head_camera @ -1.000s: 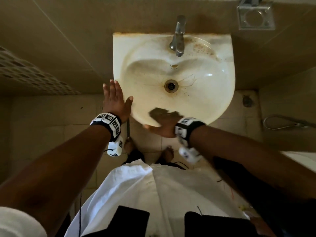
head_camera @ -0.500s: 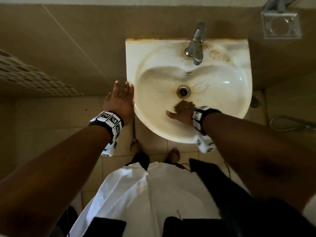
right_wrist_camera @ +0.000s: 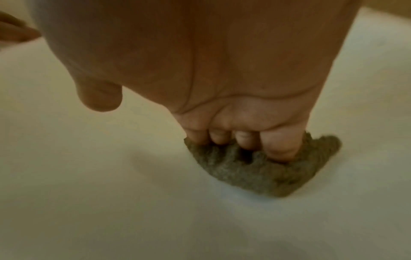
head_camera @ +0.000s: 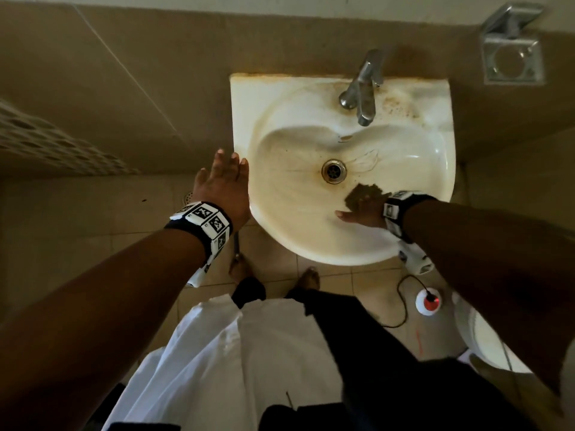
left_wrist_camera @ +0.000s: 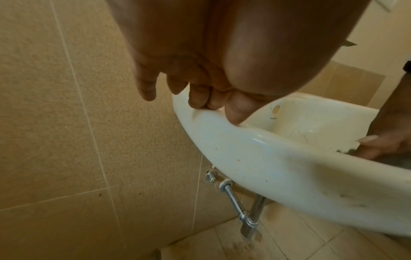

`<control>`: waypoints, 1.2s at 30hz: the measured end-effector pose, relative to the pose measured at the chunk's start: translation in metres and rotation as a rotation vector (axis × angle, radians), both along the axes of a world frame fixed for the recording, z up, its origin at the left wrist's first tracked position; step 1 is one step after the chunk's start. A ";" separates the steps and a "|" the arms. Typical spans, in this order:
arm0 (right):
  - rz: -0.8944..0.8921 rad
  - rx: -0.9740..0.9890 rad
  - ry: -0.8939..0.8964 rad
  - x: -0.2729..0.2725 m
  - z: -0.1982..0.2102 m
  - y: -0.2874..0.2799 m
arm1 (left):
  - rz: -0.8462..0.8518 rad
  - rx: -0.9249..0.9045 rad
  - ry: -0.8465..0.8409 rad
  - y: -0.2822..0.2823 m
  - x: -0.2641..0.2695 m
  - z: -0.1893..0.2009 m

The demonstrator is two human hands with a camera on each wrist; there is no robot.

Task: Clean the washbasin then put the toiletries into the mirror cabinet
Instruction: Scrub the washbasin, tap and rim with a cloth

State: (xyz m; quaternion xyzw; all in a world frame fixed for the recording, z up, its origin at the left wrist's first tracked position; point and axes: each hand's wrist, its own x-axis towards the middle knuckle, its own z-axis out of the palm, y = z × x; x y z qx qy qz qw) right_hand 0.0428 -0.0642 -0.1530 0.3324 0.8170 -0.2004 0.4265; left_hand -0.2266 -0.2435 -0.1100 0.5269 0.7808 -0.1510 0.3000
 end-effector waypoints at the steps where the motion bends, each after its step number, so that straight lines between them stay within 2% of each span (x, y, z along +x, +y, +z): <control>1: -0.134 -0.068 0.032 -0.017 0.015 -0.017 | -0.007 -0.004 -0.004 0.002 -0.001 0.002; 4: -0.595 -0.562 0.376 -0.083 0.032 -0.074 | -0.041 -0.021 -0.005 0.006 -0.008 0.005; 6: -0.703 -0.605 0.516 -0.132 0.026 -0.095 | -0.058 -0.035 0.003 0.009 -0.014 0.005; 9: -0.588 -0.368 0.399 -0.161 -0.017 -0.084 | -0.087 -0.066 0.040 0.014 -0.021 0.006; 11: -0.338 -0.173 0.332 -0.148 -0.040 -0.057 | -0.109 -0.088 0.057 0.016 -0.021 0.007; 13: -0.064 -0.007 0.350 -0.111 -0.045 -0.032 | -0.098 -0.101 0.085 0.016 -0.019 0.006; 14: 0.031 0.035 0.301 -0.088 -0.048 -0.019 | -0.087 -0.107 0.093 0.016 -0.017 0.006; 17: 0.168 0.049 0.026 -0.009 -0.047 0.022 | -0.052 -0.109 0.104 0.019 -0.009 0.005; 20: 0.147 0.090 -0.081 0.029 -0.033 0.037 | -0.031 -0.105 0.121 0.020 -0.003 0.003; 22: 0.096 0.047 0.011 0.013 -0.028 0.020 | -0.018 -0.107 0.126 0.020 -0.001 0.004; 24: 0.036 -0.154 0.181 -0.035 -0.019 -0.021 | -0.002 -0.105 0.127 0.021 -0.001 0.004; 27: -0.319 -0.448 0.481 -0.123 -0.008 -0.080 | 0.014 -0.109 0.109 0.021 -0.001 0.002; 29: -0.548 -0.476 0.474 -0.163 -0.011 -0.082 | 0.036 -0.118 0.105 0.019 -0.002 0.001; 30: -0.556 -0.432 0.433 -0.170 -0.014 -0.075 | 0.039 -0.124 0.104 0.020 -0.001 0.001; 32: -0.393 -0.256 0.389 -0.157 -0.027 -0.047 | 0.038 -0.137 0.117 0.022 0.003 0.004; 34: -0.204 0.003 0.435 -0.122 -0.043 -0.016 | 0.051 -0.149 0.115 0.023 0.007 0.008; 36: -0.071 0.161 0.339 -0.080 -0.066 0.009 | 0.065 -0.143 0.116 0.023 0.009 0.010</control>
